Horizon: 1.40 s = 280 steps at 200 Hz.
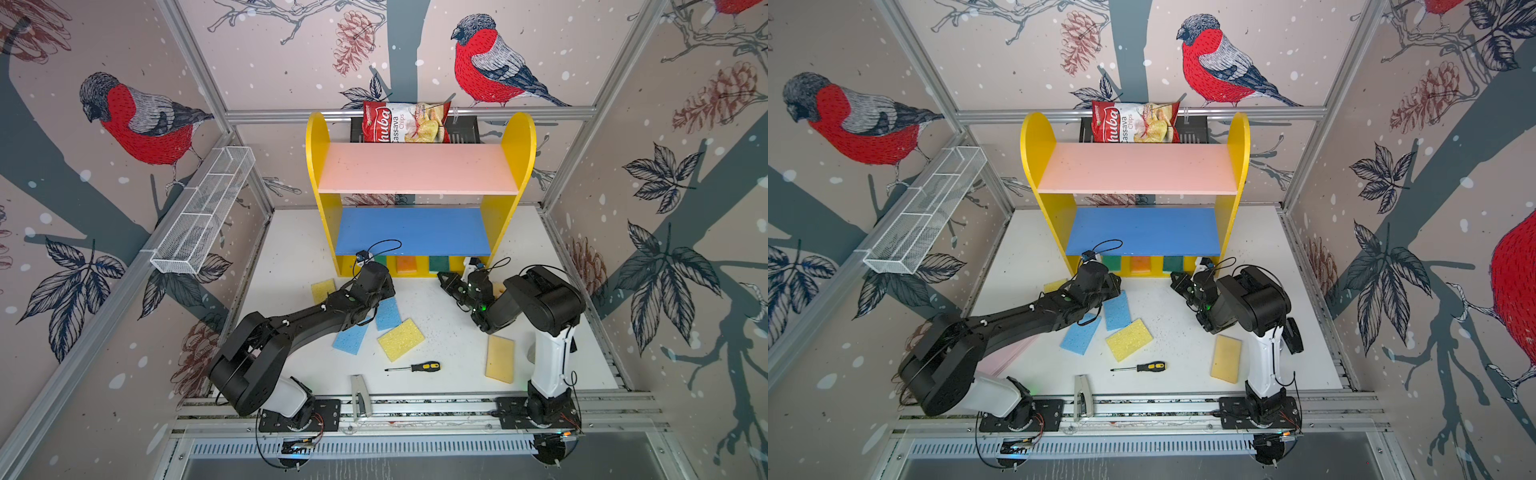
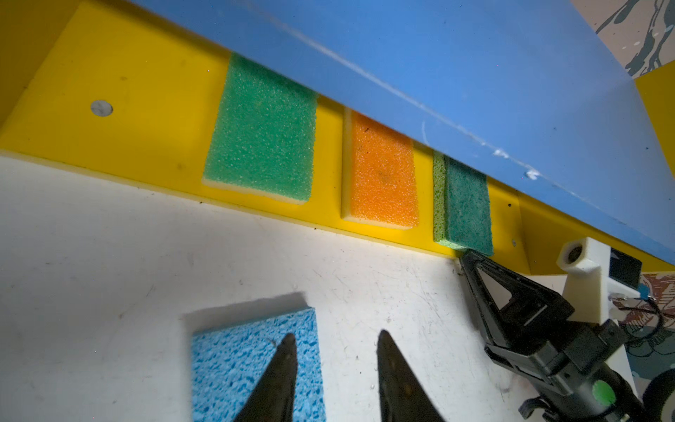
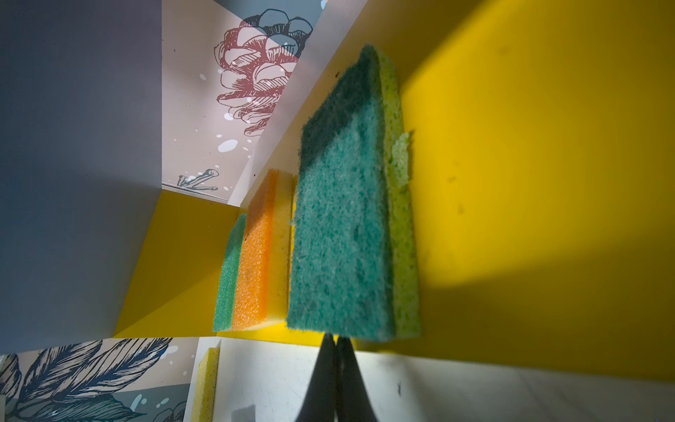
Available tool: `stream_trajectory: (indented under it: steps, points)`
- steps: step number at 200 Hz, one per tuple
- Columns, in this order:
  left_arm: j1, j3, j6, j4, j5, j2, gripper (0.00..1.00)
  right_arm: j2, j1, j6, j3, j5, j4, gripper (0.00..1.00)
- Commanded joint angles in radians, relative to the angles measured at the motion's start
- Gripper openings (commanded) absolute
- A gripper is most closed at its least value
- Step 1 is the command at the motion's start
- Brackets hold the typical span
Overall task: Place and organize the cleaning sponges onto the shelf
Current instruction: 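Stand the dark-green sponge upright against the shelf base with the right gripper, then release the dark-green sponge and draw the right gripper back from the shelf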
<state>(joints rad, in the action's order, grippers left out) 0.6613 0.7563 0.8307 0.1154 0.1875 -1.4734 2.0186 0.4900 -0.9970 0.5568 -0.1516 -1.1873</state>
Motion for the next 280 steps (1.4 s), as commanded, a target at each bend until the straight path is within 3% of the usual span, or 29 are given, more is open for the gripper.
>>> stream_trajectory:
  steps: [1, 102, 176, 229, 280]
  points:
    - [0.000, 0.008, -0.012, -0.006, 0.009, -0.001, 0.37, 0.000, -0.004, 0.005, -0.029, 0.019, 0.175, 0.02]
    - [0.000, 0.013, -0.008, 0.010, -0.006, -0.031, 0.37, -0.060, -0.089, -0.037, -0.187, 0.050, 0.140, 0.01]
    - [0.000, 0.015, -0.012, 0.008, -0.003, -0.028, 0.37, 0.023, -0.073, -0.068, -0.128, 0.026, 0.102, 0.00]
    - [0.001, 0.021, -0.010, 0.001, -0.004, -0.030, 0.37, 0.005, -0.047, -0.057, -0.091, 0.061, 0.195, 0.00]
    - [0.004, 0.016, -0.005, 0.002, -0.006, -0.027, 0.37, 0.019, -0.038, -0.122, -0.065, 0.089, 0.249, 0.00]
